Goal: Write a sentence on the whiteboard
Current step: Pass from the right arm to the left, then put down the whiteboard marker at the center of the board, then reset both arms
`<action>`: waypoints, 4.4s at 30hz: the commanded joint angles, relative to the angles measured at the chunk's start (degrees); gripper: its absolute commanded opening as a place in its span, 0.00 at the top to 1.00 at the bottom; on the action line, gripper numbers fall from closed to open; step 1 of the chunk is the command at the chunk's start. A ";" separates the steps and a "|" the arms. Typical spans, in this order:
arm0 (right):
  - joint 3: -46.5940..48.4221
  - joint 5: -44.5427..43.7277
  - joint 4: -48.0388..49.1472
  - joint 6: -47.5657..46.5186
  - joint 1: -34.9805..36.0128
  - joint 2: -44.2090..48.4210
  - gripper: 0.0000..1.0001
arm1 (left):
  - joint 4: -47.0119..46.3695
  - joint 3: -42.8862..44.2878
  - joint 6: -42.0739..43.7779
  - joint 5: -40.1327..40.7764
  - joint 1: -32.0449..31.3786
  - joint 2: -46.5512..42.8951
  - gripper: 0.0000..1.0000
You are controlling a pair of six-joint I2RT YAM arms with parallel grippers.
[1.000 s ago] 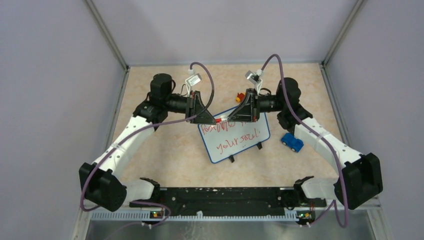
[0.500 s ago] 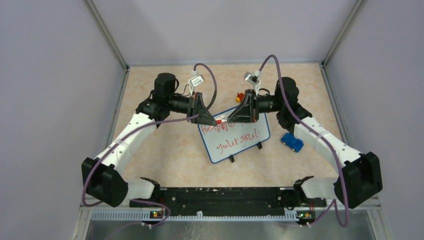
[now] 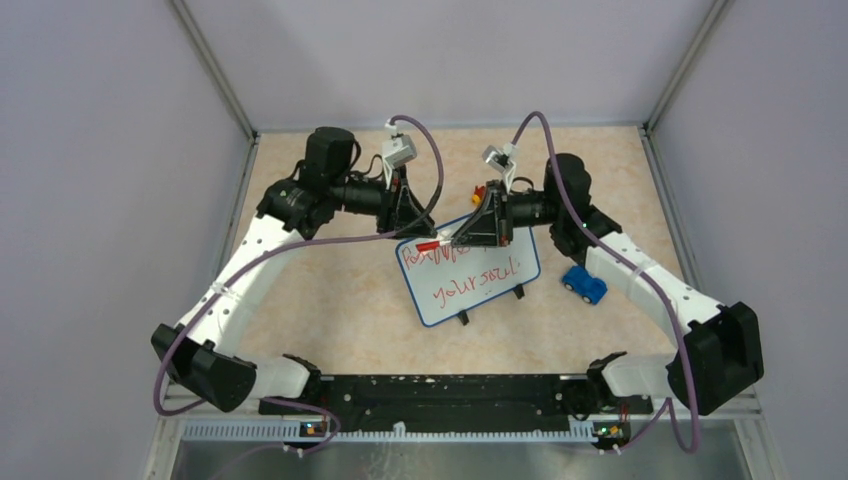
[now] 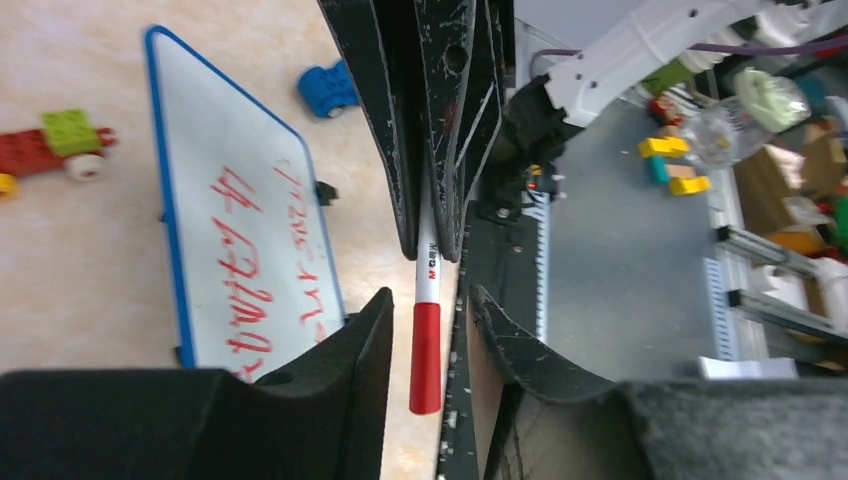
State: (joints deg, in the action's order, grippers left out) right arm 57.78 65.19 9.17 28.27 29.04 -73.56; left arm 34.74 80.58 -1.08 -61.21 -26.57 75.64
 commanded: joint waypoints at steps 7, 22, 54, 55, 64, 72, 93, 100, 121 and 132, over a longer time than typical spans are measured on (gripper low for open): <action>2.51 -3.16 -14.17 -11.49 -0.67 1.18 1.00 | 20.27 9.04 24.71 19.64 -3.91 0.45 0.40; 2.54 -2.97 -13.13 -11.15 3.38 0.00 1.00 | 23.24 12.69 28.15 31.79 -16.57 6.14 0.41; 9.19 -7.61 -20.91 -13.48 -1.61 2.05 0.34 | 19.27 9.04 19.64 32.71 -4.05 2.41 1.00; 9.46 -7.42 -20.70 -13.10 -2.87 2.38 0.31 | 18.82 9.21 19.17 31.90 -1.15 2.62 1.00; 8.87 -9.74 -24.46 -16.92 -14.54 7.27 0.18 | 14.72 6.33 17.51 25.46 23.76 6.23 1.00; 7.20 -13.26 -33.84 -25.91 -26.58 10.26 0.17 | 11.14 -4.92 24.79 30.72 35.54 8.56 1.00; -7.15 -12.10 -30.83 -31.30 -39.63 15.28 0.18 | 1.13 -27.48 30.83 37.54 37.29 15.59 0.92; -7.94 -12.67 -30.05 -31.24 -39.67 15.92 0.18 | 1.50 -28.57 31.33 36.43 37.28 16.47 0.69; -2.03 -15.06 -39.10 -35.63 -39.67 20.31 0.18 | 19.85 -5.81 27.47 23.24 37.36 5.54 0.01; 9.53 -26.39 -47.09 -38.23 -40.86 15.52 0.19 | 11.75 0.40 13.69 27.45 38.41 -2.73 0.01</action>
State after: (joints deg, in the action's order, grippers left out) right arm 64.34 43.88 -35.11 -7.92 -10.52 -55.83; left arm 49.95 79.90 18.20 -35.99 11.16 75.53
